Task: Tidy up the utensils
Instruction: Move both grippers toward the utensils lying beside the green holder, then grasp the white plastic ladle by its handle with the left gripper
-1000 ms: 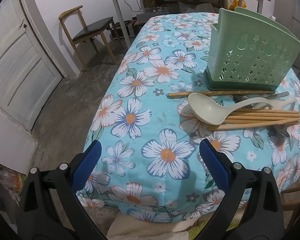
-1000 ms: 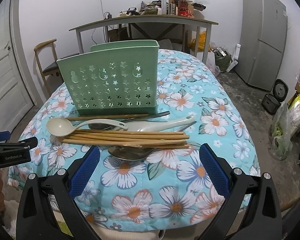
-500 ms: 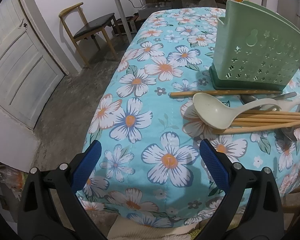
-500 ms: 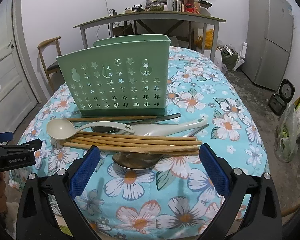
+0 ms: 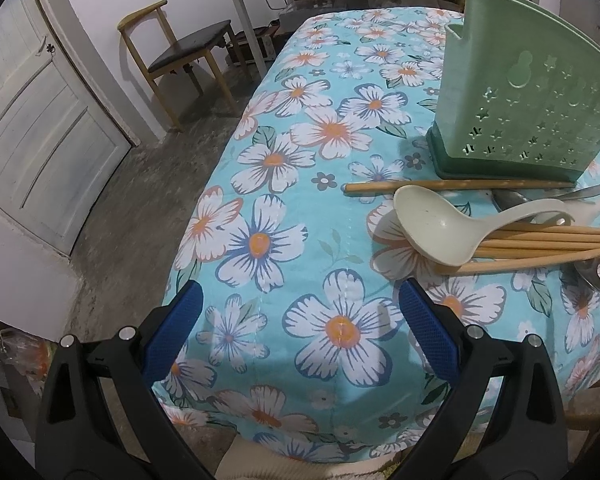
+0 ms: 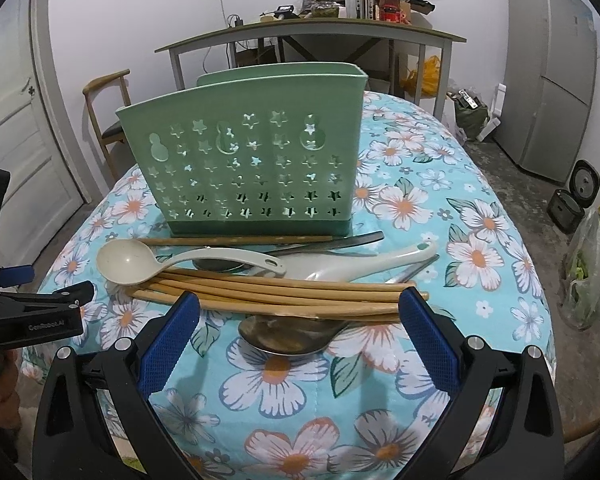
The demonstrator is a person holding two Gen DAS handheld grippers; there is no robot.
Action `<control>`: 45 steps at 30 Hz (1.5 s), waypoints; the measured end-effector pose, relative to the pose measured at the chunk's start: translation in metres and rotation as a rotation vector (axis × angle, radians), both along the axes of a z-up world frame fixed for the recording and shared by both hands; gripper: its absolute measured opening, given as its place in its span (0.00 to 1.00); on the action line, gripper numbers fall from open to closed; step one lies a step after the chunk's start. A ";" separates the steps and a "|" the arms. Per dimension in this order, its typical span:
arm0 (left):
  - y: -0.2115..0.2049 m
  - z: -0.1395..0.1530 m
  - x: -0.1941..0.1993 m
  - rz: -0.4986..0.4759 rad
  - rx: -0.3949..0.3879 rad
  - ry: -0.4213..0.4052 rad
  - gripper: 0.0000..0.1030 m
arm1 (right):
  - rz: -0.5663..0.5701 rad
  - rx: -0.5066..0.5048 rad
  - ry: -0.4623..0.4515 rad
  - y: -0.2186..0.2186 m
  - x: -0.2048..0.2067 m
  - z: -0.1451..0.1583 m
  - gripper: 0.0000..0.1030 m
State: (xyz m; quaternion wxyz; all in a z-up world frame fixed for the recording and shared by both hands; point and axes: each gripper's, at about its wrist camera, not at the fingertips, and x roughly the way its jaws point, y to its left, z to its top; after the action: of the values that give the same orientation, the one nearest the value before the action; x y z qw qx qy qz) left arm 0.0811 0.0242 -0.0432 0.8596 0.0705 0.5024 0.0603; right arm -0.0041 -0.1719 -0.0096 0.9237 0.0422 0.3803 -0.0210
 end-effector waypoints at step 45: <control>0.016 -0.008 0.030 -0.301 -0.533 -0.101 0.70 | 0.018 -0.006 0.057 0.011 -0.003 -0.018 0.94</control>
State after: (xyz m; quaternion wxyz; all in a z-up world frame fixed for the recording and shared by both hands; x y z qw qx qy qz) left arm 0.1112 0.0405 -0.0514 0.8709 -0.0869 0.4413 -0.1980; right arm -0.0070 -0.1609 -0.0279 0.9126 0.0354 0.4069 -0.0151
